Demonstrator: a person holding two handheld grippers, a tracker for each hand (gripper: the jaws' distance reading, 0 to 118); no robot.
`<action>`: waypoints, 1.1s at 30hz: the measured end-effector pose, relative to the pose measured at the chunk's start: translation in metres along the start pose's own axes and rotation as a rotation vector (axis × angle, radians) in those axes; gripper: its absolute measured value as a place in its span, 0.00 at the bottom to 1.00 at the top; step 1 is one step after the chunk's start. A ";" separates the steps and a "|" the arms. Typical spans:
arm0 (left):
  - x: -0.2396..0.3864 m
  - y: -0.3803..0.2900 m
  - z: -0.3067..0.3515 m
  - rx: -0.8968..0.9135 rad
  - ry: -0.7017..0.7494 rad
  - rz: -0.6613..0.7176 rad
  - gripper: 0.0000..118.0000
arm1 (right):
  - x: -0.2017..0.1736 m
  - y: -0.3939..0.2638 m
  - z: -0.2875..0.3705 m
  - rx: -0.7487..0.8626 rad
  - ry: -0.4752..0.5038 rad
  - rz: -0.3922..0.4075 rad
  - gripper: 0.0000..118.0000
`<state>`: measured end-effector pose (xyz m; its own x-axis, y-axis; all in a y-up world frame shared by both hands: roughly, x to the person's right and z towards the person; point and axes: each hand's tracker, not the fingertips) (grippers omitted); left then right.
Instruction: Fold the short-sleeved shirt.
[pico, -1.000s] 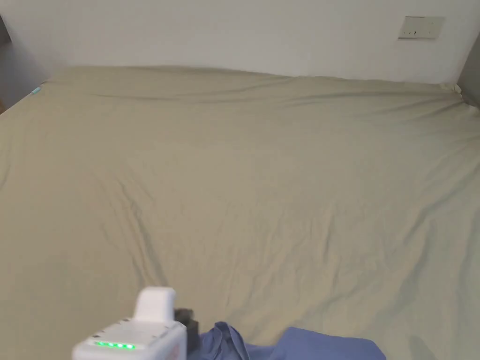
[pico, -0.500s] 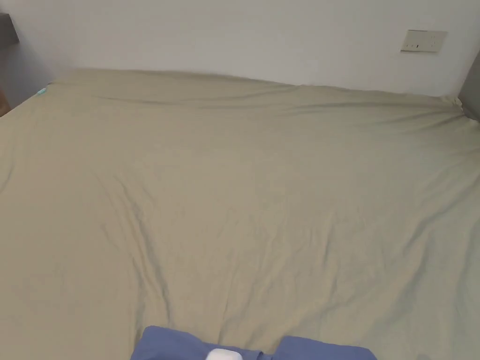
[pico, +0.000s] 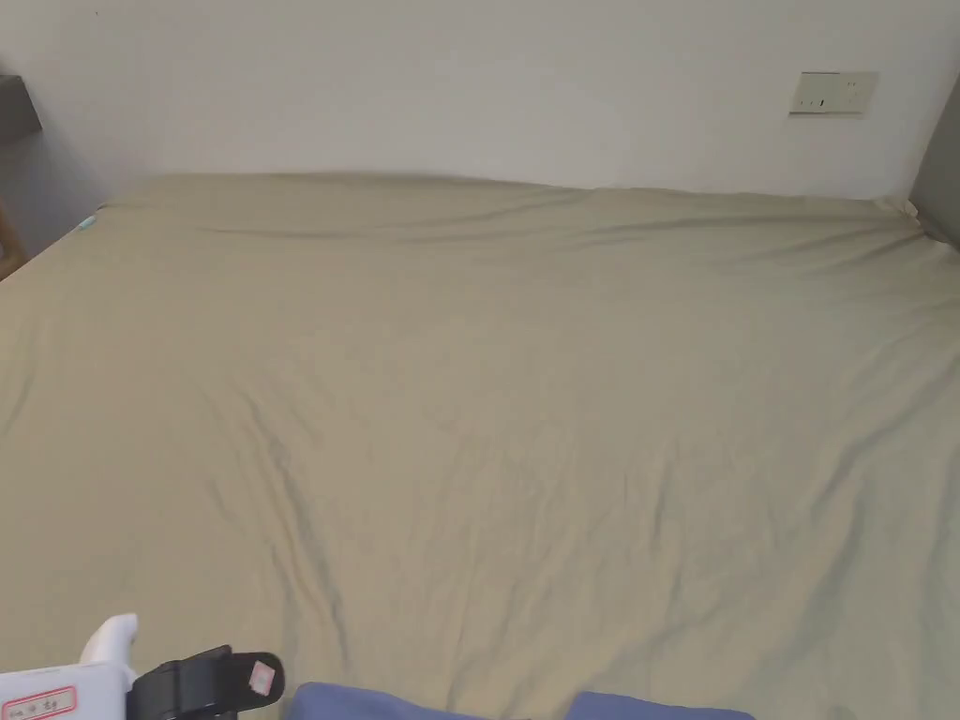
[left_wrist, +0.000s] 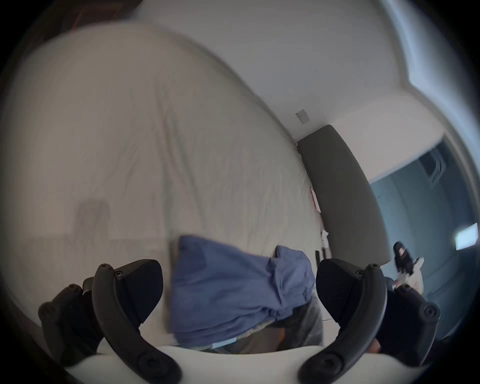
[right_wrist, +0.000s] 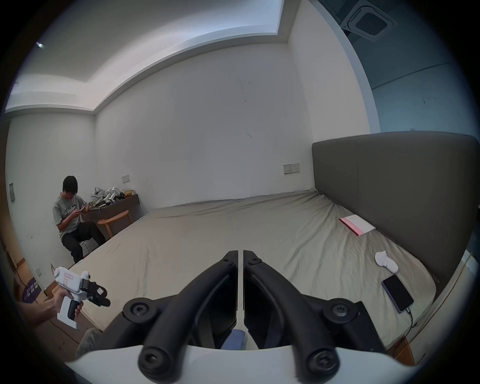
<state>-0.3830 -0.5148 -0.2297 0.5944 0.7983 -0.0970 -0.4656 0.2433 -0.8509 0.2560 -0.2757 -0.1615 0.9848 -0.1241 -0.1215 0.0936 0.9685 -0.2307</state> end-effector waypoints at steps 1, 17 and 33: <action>-0.010 -0.001 -0.006 -0.033 -0.036 0.050 0.98 | -0.001 0.001 0.001 0.006 0.001 0.008 0.04; -0.016 -0.029 -0.085 -0.272 -0.117 0.067 0.21 | -0.006 0.008 0.005 -0.027 0.056 0.050 0.04; 0.019 -0.025 -0.059 -0.123 0.151 -0.110 0.20 | -0.027 -0.007 -0.001 -0.056 0.083 0.137 0.05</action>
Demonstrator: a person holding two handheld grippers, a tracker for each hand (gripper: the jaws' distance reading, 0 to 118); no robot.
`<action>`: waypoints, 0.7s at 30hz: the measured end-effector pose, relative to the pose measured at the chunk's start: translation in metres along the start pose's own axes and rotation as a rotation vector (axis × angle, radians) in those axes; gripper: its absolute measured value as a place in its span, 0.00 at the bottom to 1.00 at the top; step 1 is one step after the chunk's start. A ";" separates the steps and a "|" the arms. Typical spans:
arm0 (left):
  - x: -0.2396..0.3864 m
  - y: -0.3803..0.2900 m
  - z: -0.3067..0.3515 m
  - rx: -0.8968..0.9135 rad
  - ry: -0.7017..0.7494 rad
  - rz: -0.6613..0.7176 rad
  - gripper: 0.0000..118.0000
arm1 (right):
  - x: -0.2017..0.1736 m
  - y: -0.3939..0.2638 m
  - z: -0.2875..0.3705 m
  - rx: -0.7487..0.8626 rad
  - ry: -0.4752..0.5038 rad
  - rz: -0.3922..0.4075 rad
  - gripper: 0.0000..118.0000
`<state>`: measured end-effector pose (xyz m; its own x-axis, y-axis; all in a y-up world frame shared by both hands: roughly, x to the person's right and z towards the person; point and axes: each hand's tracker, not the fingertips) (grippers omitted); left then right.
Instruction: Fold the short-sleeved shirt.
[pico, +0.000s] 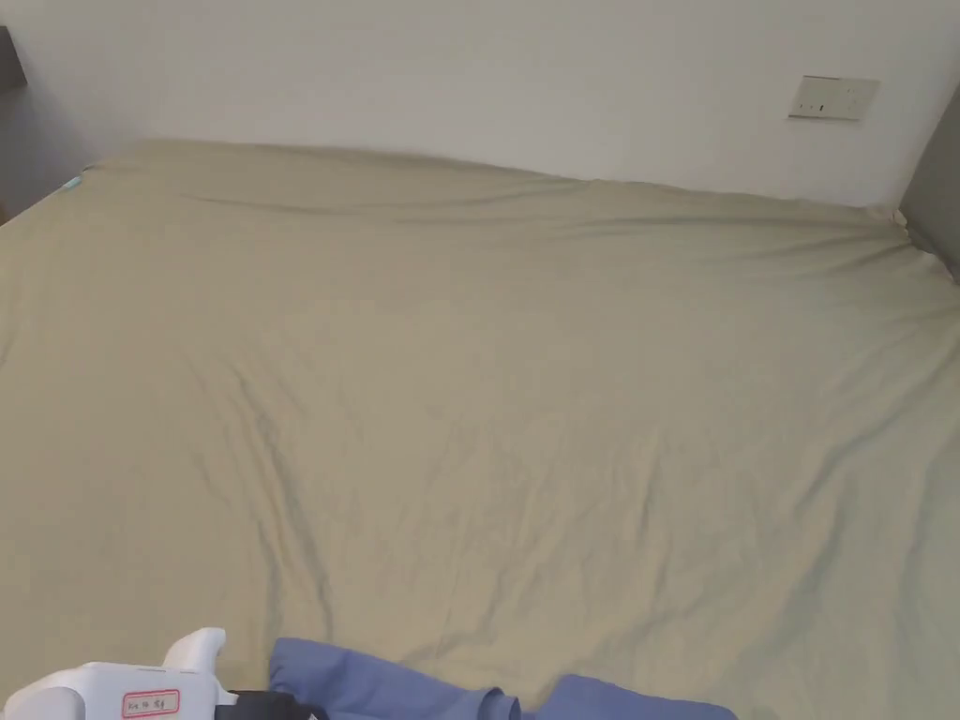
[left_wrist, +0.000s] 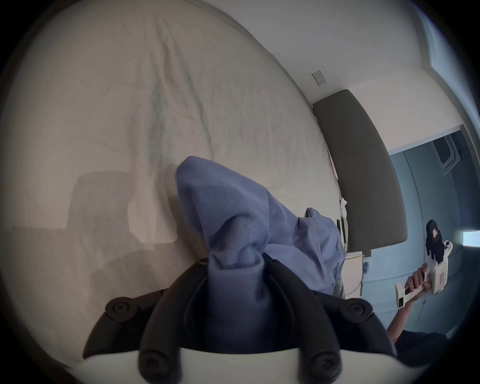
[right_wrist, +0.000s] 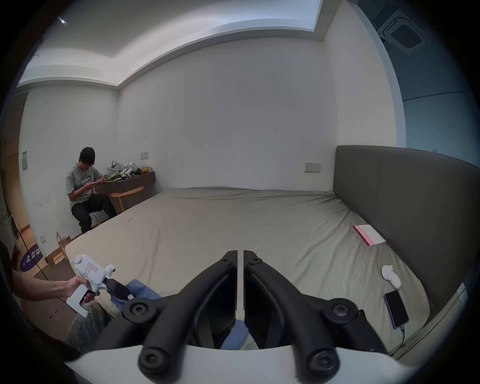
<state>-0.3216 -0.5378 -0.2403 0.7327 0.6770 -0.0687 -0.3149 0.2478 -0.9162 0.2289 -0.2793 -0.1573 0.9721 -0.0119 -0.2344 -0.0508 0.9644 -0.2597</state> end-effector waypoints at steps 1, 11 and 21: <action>-0.004 0.003 0.007 0.011 0.004 0.006 0.20 | 0.000 0.000 0.001 0.007 0.003 0.006 0.05; -0.006 0.037 0.112 0.114 0.360 -0.163 0.20 | 0.003 0.000 -0.001 0.004 0.009 0.003 0.05; 0.113 0.037 0.065 0.086 0.154 -0.421 0.20 | 0.003 -0.007 -0.009 -0.037 0.013 -0.013 0.05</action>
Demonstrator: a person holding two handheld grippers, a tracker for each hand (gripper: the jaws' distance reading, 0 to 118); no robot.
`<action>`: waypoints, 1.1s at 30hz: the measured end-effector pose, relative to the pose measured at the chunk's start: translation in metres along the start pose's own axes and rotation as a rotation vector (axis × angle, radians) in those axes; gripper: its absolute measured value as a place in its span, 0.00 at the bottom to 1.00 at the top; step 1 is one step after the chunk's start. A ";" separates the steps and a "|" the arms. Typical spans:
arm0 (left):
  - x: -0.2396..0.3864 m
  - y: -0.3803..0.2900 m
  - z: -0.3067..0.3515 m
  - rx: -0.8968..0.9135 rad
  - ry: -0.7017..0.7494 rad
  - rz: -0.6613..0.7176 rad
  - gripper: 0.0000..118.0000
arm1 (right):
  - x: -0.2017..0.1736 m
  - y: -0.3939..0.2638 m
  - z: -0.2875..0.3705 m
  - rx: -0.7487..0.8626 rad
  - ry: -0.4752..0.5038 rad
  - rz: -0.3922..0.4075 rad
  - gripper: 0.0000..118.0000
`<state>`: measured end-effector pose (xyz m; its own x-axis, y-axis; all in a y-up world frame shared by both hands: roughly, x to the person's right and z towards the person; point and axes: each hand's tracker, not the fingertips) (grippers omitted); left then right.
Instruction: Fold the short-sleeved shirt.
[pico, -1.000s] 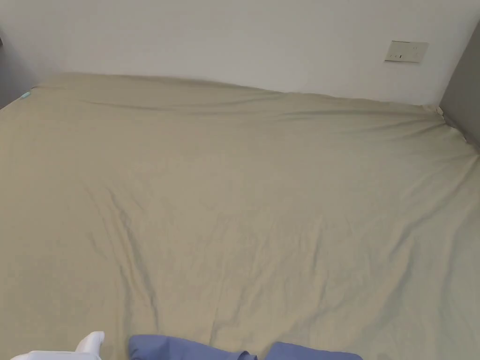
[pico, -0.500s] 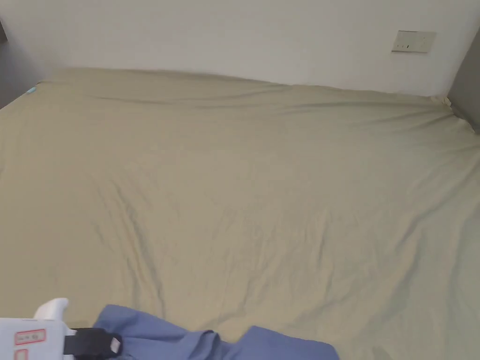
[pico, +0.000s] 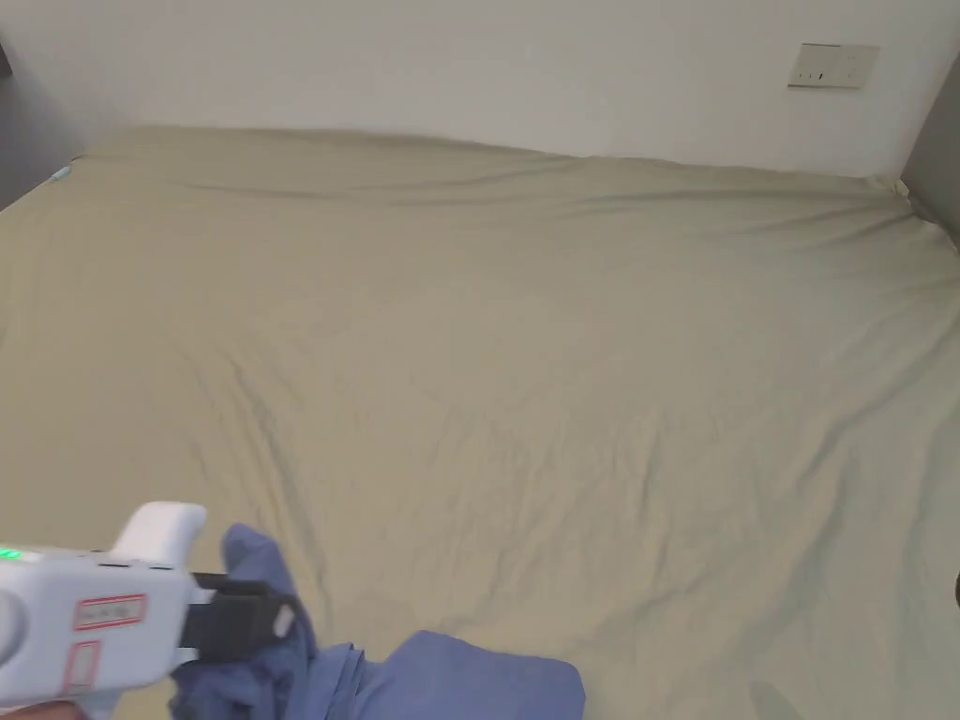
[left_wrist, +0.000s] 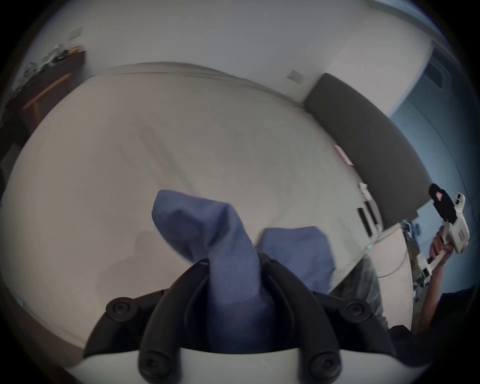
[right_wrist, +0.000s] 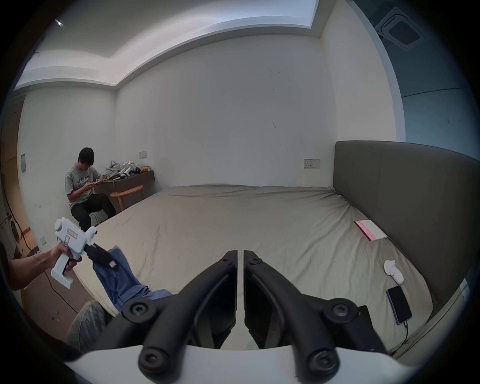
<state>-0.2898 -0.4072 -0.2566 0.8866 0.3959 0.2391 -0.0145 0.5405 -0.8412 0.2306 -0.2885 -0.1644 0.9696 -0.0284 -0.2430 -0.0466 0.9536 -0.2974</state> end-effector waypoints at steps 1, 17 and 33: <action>0.019 0.003 -0.012 -0.016 -0.019 -0.032 0.20 | -0.001 0.000 0.000 -0.005 0.000 0.011 0.05; 0.105 -0.069 -0.151 -0.167 -0.071 -0.216 0.97 | 0.011 -0.009 0.009 -0.035 -0.046 -0.029 0.06; 0.116 -0.068 -0.091 0.295 0.467 -0.189 0.26 | 0.011 -0.011 0.006 -0.027 -0.038 -0.066 0.06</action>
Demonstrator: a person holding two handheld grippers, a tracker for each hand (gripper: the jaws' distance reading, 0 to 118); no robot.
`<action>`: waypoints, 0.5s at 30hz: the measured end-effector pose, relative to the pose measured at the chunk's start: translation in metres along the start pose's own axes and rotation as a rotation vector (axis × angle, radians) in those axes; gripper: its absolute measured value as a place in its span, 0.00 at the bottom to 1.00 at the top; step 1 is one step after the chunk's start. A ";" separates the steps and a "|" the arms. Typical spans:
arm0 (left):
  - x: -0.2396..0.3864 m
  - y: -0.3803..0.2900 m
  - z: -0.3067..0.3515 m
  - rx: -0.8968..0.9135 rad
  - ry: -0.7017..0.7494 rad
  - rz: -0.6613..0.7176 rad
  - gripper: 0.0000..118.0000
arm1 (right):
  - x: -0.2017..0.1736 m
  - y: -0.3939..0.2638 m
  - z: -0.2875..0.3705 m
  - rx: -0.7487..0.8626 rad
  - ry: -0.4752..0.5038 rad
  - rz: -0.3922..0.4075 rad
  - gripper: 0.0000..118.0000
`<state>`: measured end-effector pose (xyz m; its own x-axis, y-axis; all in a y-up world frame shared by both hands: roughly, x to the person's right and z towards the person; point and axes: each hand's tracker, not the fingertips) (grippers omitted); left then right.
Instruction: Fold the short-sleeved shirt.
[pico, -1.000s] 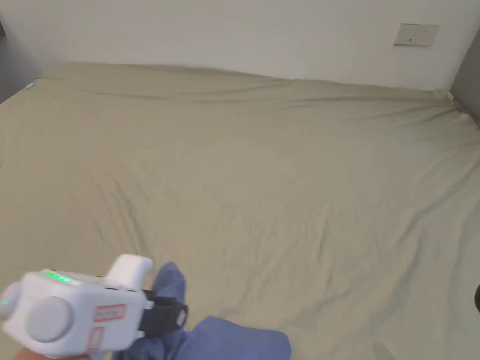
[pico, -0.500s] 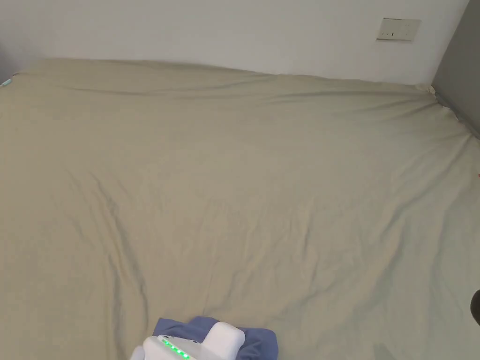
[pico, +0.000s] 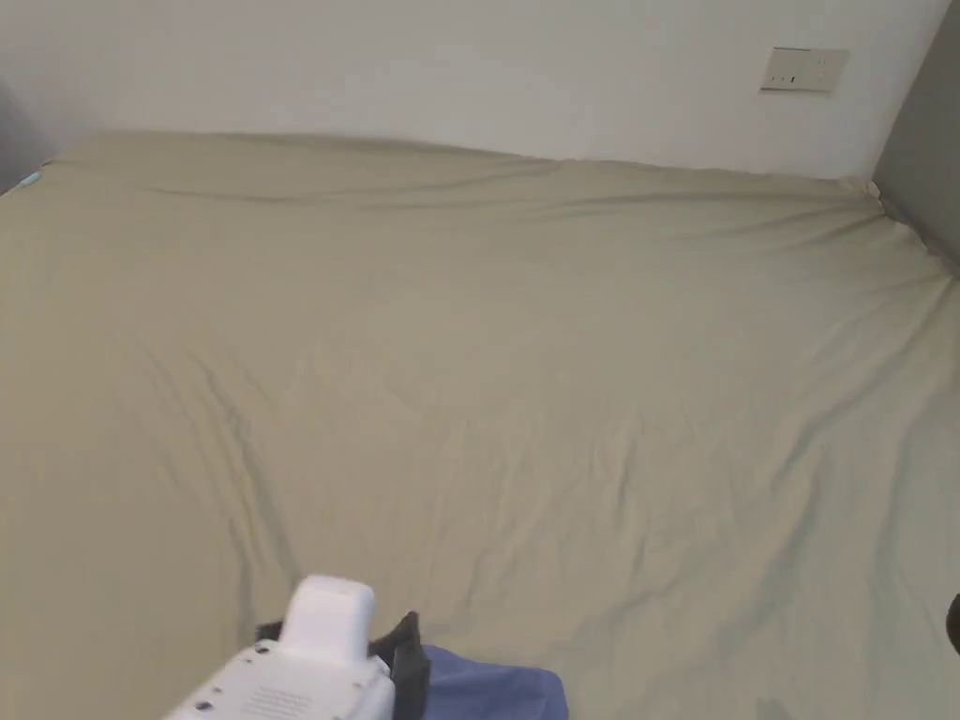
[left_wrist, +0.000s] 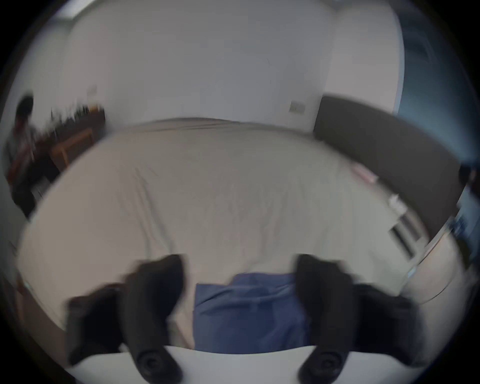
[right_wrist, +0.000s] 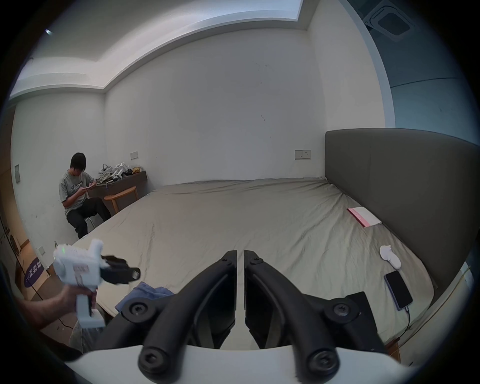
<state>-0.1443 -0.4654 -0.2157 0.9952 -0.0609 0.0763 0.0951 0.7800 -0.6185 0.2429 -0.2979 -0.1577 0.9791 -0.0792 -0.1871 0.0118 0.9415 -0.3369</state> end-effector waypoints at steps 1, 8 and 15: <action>0.012 -0.015 -0.010 -0.001 0.021 -0.043 0.26 | -0.002 -0.001 0.000 0.001 0.005 0.003 0.06; 0.075 -0.063 -0.020 -0.108 -0.038 -0.142 0.26 | -0.004 -0.001 0.003 -0.002 0.007 0.018 0.06; 0.088 -0.064 0.004 -0.003 -0.029 -0.148 0.26 | -0.002 -0.007 0.005 -0.010 0.001 -0.007 0.06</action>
<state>-0.0624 -0.5185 -0.1660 0.9693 -0.1572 0.1892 0.2410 0.7618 -0.6013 0.2420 -0.3025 -0.1500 0.9789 -0.0856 -0.1854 0.0162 0.9376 -0.3474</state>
